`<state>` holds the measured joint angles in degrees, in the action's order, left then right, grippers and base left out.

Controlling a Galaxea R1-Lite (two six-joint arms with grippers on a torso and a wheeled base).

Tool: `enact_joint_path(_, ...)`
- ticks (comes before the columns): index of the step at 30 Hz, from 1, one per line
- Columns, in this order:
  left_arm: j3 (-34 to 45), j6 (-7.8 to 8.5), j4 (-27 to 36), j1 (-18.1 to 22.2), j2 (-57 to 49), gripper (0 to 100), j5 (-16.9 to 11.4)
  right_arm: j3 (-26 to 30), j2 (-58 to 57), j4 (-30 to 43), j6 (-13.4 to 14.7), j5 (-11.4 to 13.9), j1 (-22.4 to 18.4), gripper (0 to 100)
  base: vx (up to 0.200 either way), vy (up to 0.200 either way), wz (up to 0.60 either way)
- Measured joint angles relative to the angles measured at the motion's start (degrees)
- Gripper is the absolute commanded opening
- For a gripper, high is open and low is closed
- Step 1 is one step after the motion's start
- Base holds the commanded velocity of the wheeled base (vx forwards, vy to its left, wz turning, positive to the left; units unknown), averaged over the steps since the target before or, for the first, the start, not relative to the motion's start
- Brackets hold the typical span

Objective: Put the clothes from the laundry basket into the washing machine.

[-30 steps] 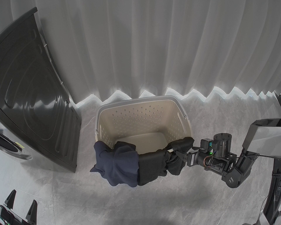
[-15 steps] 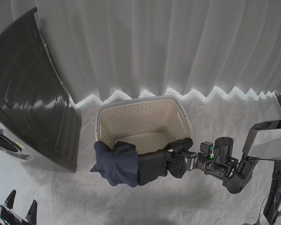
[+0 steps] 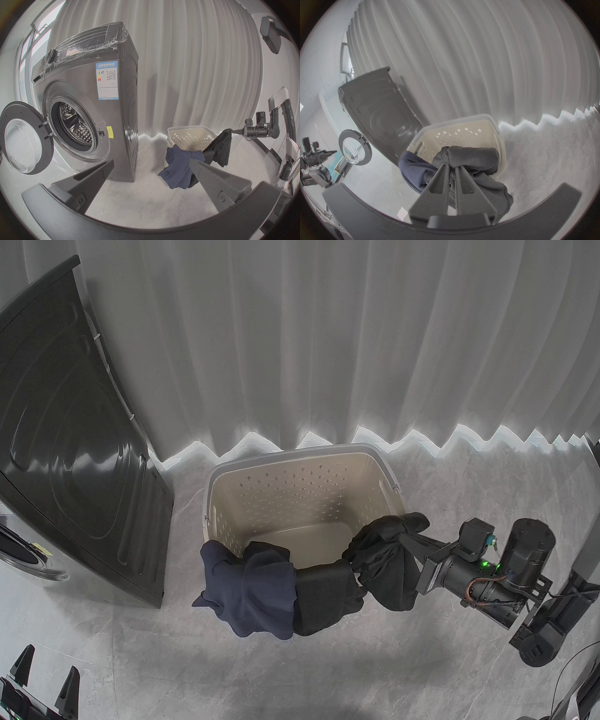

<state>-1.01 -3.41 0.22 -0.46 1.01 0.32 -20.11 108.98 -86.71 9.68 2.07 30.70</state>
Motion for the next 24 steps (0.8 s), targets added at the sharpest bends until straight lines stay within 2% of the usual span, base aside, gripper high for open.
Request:
enact_joint_path(8,0.0,0.0,0.0,0.0,0.0,100,0.0,-0.28,-12.18,6.19,-0.33,-0.74,4.83,0,0.0,0.0,0.0)
enact_joint_path(15,0.0,0.0,0.0,-0.02,0.0,100,0.0,-2.67,-21.53,13.87,-1.8,-1.65,5.72,0,0.0,0.0,0.0)
enact_joint_path(20,0.0,0.0,0.0,-0.05,0.0,100,0.01,-4.16,-27.34,21.43,-3.22,-5.77,5.22,0,-0.16,0.0,0.0)
enact_joint_path(24,0.0,0.0,0.0,-0.05,0.02,100,0.0,-4.83,-30.49,24.0,-3.47,-8.3,4.91,0,-0.2,0.0,0.0)
